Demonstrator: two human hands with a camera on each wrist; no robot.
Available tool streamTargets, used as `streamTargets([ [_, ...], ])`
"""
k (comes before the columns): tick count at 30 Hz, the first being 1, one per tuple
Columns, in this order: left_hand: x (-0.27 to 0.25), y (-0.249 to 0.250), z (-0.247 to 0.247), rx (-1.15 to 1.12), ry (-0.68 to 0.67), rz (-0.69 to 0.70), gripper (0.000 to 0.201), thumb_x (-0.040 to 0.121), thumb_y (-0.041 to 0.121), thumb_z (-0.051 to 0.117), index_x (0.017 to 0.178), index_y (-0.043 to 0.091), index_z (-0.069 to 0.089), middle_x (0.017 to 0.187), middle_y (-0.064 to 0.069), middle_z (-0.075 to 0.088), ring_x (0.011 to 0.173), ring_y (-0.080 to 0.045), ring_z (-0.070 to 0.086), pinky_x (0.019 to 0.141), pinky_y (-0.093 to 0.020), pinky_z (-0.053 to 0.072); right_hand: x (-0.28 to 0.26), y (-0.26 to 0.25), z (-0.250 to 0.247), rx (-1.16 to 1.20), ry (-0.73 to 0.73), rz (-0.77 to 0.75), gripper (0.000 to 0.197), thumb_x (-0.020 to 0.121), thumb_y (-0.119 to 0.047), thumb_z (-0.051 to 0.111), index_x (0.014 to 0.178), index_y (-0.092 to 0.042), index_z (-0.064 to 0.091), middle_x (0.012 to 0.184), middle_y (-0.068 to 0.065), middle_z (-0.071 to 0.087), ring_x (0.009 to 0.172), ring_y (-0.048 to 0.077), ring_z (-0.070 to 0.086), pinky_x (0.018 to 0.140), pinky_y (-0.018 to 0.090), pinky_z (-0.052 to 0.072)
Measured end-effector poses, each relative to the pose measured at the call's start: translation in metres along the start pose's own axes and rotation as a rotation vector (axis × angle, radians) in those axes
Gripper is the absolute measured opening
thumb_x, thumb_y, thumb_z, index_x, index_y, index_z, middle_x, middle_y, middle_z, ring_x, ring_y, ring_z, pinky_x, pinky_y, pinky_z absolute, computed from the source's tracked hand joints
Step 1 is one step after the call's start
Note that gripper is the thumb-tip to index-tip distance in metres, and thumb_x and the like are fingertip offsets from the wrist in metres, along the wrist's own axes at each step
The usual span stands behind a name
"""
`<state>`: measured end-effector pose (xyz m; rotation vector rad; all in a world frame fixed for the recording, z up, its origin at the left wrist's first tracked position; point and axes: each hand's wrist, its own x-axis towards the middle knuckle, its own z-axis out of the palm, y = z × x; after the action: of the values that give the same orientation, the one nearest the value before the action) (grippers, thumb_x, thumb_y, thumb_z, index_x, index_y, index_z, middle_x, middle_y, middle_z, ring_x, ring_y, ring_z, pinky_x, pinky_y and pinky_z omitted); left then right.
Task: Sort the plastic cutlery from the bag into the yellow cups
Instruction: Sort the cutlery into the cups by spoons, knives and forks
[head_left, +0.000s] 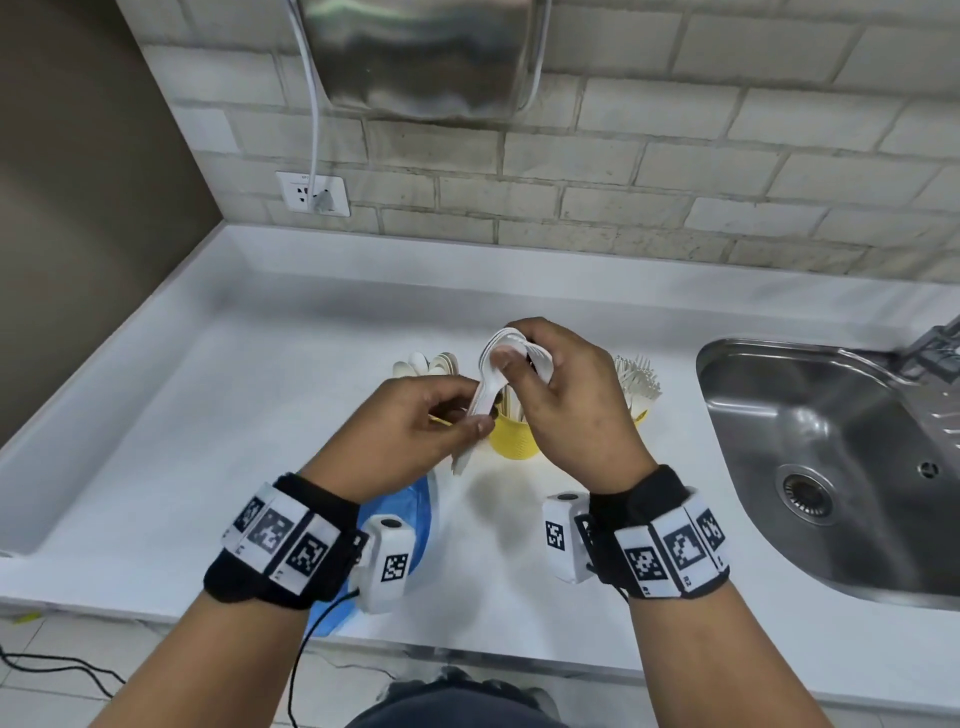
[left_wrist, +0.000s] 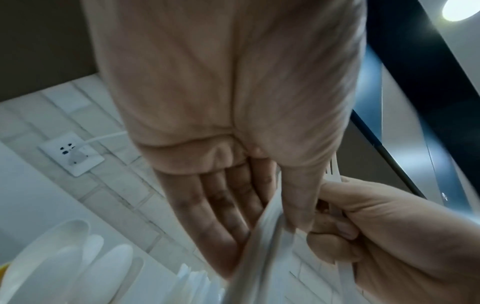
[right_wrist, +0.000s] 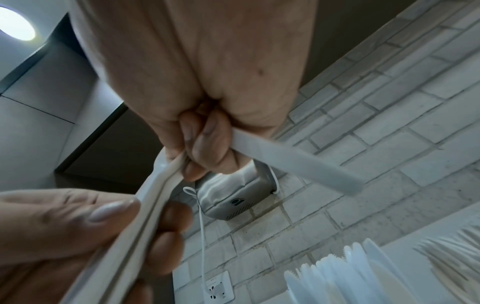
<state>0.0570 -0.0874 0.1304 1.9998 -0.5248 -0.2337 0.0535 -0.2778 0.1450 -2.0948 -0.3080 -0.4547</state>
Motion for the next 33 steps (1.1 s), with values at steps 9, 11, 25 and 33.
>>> streamTargets([
  [9, 0.005, -0.018, -0.003, -0.017, 0.178, -0.049, 0.006, 0.095, 0.019, 0.073, 0.098, 0.019, 0.078, 0.086, 0.001, 0.076, 0.084, -0.019, 0.074, 0.083, -0.043, 0.061, -0.010, 0.015, -0.006, 0.374, -0.011, 0.303, 0.015, 0.094, -0.028, 0.050, 0.108, -0.030, 0.049, 0.081, 0.001, 0.065, 0.057, 0.017, 0.048, 0.060, 0.032, 0.039],
  [11, 0.008, -0.024, -0.007, -0.071, 0.276, -0.055, 0.011, 0.095, 0.018, 0.073, 0.104, 0.022, 0.078, 0.091, 0.001, 0.078, 0.088, -0.019, 0.075, 0.085, -0.043, 0.062, -0.013, 0.023, -0.016, 0.493, 0.086, 0.372, 0.004, 0.096, -0.021, 0.043, 0.097, -0.020, 0.047, 0.079, 0.007, 0.062, 0.053, 0.018, 0.042, 0.054, 0.030, 0.033],
  [25, 0.047, -0.061, -0.001, 0.212, 0.540, -0.012, 0.018, 0.089, 0.020, 0.079, 0.100, 0.013, 0.068, 0.096, 0.004, 0.071, 0.084, -0.008, 0.073, 0.080, -0.027, 0.059, -0.013, 0.121, -0.080, -0.026, 0.562, 0.210, 0.020, 0.100, -0.035, 0.056, 0.108, -0.046, 0.071, 0.101, 0.005, 0.072, 0.089, 0.031, 0.066, 0.084, 0.048, 0.058],
  [33, 0.056, -0.082, 0.017, 0.289, 0.500, -0.024, 0.044, 0.088, 0.015, 0.075, 0.127, 0.026, 0.057, 0.104, 0.000, 0.064, 0.093, -0.021, 0.066, 0.089, -0.042, 0.056, -0.010, 0.140, -0.071, 0.088, 0.556, 0.191, 0.021, 0.101, -0.028, 0.061, 0.117, -0.033, 0.075, 0.104, 0.012, 0.069, 0.083, 0.025, 0.068, 0.080, 0.057, 0.061],
])
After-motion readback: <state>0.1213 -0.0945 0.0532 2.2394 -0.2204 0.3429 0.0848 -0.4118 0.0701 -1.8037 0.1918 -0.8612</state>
